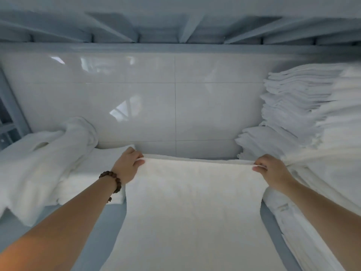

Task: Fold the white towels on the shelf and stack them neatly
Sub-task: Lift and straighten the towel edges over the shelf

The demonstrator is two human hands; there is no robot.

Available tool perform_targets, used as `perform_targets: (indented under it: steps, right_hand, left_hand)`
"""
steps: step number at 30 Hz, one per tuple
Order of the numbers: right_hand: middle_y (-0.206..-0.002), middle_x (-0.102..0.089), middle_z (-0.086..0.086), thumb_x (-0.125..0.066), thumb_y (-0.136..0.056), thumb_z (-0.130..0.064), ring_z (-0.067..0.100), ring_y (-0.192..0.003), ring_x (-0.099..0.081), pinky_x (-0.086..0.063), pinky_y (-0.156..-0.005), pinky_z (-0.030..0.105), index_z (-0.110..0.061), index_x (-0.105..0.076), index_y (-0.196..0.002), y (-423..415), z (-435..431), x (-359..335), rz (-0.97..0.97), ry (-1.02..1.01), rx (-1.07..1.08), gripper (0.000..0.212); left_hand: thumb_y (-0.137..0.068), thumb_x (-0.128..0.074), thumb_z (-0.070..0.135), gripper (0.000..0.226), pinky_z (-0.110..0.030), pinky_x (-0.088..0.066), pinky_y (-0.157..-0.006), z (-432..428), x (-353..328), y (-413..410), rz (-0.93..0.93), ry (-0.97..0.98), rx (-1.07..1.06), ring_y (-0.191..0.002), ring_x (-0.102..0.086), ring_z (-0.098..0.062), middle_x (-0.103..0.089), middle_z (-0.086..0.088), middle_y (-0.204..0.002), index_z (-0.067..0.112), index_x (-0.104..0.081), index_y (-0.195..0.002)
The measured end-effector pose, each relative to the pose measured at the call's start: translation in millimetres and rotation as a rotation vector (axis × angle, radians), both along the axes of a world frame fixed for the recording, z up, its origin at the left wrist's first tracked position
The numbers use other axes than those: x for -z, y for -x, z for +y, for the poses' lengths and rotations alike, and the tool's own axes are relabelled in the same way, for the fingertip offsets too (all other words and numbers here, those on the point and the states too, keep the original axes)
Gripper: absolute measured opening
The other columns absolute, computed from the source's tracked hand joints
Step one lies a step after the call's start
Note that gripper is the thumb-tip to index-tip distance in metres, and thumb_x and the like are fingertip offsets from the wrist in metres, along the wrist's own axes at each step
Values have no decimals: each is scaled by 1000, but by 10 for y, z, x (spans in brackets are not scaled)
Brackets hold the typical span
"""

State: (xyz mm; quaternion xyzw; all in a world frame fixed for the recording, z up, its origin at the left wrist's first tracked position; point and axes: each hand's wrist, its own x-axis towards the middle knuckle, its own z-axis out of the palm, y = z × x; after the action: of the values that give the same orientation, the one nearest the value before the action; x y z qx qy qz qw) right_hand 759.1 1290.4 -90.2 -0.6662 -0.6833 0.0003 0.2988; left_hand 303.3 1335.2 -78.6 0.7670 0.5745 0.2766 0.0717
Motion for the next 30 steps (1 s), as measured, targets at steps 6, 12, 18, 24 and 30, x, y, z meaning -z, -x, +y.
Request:
perform_targets:
  steps: [6, 12, 18, 24, 30]
  right_hand:
    - [-75, -61, 17, -73, -79, -16, 34, -71, -60, -40, -65, 35, -1, -68, -75, -5, -584, -518, -106, 0, -15, 16]
    - [-77, -60, 18, -72, -79, -19, 34, -73, -59, -38, -66, 34, 0, -68, -78, -23, -1134, -859, -240, 26, -23, 20]
    - [-85, -62, 17, -68, -82, -9, 35, -78, -60, -42, -71, 37, -2, -71, -86, -26, -1579, -988, -226, -16, -48, 9]
    - [-79, -61, 16, -68, -82, -10, 35, -73, -60, -42, -67, 35, 0, -69, -79, 144, -2126, -1031, -188, -111, 17, 10]
    - [-83, -61, 15, -61, -88, -10, 35, -75, -60, -44, -67, 37, 0, -67, -82, 465, -2754, -1181, -160, -204, 51, 13]
  left_hand:
    - [-87, -64, 22, 11, -26, -36, -76, -541, -507, 159, 1, 20, -16, -85, -54, -20, -54, 0, -88, 12, -65, -85]
    - [-89, -62, 23, 19, -34, -40, -76, -1033, -784, 340, 222, -90, 3, -86, -56, -28, -58, -10, -94, 5, -67, -91]
    - [-89, -60, 14, 12, -38, -49, -71, -1386, -875, 613, 395, -153, 133, -77, -59, -34, -57, -12, -88, 3, -62, -87]
    - [-92, -57, 15, 12, -28, -40, -73, -1839, -1004, 772, 225, -178, 115, -80, -55, -23, -57, -5, -92, 4, -62, -95]
    - [-90, -61, 21, 15, -27, -38, -68, -2388, -1194, 1112, 97, -213, 57, -74, -54, -21, -60, -3, -85, 6, -64, -90]
